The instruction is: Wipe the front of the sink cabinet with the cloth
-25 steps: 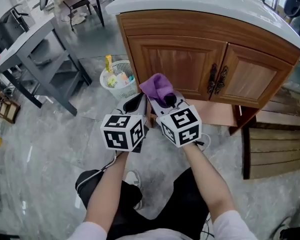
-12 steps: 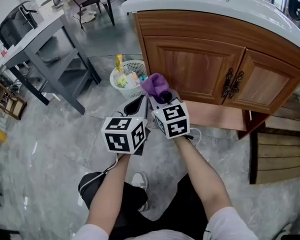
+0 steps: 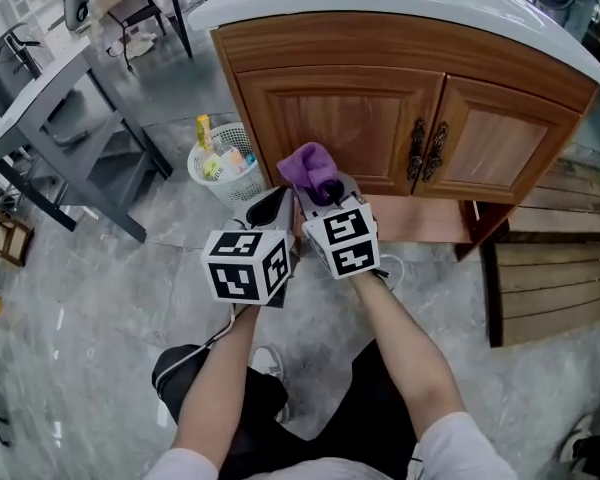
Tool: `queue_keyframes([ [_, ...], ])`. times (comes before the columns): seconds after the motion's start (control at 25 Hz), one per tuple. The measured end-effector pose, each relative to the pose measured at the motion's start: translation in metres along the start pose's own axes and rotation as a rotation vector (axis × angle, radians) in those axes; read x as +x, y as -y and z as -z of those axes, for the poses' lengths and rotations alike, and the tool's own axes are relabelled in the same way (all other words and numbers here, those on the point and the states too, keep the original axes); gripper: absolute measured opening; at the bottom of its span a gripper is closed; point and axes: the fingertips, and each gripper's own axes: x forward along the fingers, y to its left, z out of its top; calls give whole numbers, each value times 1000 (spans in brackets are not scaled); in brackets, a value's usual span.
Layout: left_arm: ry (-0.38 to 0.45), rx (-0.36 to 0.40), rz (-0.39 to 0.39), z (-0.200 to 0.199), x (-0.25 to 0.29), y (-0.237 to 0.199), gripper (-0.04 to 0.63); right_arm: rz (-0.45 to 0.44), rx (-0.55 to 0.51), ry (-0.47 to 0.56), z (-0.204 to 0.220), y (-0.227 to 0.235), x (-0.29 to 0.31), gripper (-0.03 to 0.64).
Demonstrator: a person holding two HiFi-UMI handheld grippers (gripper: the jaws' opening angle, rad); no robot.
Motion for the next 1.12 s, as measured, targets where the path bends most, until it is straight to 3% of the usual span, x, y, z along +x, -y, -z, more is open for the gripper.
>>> queue_keyframes([
  [0.72, -2, 31, 152, -3, 33, 87, 6, 193, 1, 25, 6, 90, -85, 84],
  [1.12, -12, 48, 233, -2, 50, 127, 6, 255, -10, 40, 7, 118, -121, 84],
])
